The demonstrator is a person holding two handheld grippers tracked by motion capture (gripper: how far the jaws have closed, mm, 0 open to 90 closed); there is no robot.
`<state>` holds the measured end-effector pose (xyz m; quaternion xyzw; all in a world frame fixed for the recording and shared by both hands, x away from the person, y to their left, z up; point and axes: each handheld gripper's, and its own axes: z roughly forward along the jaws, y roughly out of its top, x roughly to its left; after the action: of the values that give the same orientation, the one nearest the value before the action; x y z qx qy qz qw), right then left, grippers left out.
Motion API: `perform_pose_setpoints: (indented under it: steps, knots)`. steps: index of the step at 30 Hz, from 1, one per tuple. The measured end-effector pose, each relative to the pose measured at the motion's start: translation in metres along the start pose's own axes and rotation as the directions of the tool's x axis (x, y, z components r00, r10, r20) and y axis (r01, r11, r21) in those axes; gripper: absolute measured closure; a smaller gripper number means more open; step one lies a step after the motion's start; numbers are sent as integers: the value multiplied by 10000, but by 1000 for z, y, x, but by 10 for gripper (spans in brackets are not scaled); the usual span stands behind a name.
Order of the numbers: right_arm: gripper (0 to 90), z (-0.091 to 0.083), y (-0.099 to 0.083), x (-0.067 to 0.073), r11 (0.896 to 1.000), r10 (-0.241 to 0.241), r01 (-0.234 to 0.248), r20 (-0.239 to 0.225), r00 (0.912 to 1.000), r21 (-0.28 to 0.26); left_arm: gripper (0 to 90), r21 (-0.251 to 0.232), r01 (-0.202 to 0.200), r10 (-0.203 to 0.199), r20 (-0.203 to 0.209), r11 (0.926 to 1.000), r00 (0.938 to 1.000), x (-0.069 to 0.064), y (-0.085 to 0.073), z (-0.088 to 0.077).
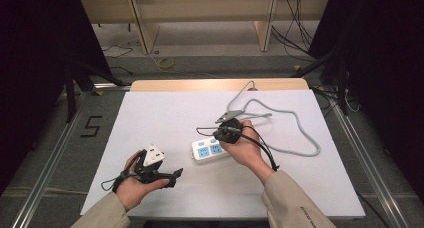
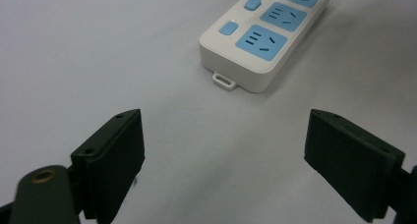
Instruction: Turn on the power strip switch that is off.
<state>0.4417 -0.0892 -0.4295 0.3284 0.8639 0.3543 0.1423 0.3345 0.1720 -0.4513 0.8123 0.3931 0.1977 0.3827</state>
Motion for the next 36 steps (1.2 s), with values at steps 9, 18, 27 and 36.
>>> perform_pose_setpoints:
  steps: [9, 18, 27, 36]
  knots:
    - [900, 7, 2, 0, 9996, -21, 23, -54, 10000, 275, 149, -29, 27, -27, -30, 10000, 10000, 0, 0, 0]
    - [900, 12, 7, -1, 9991, -28, 29, -37, 10000, 416, 149, 17, -56, 56, 13, 10000, 10000, 0, 0, 0]
    - [900, 18, 11, -1, 9982, 3, -2, -30, 10000, 602, 149, 15, -61, 61, 18, 10000, 10000, 0, 0, 0]
    - [900, 23, 12, -2, 9958, -24, 35, -128, 9999, 912, 149, -6, -37, 37, 44, 10000, 10000, -1, 0, 0]
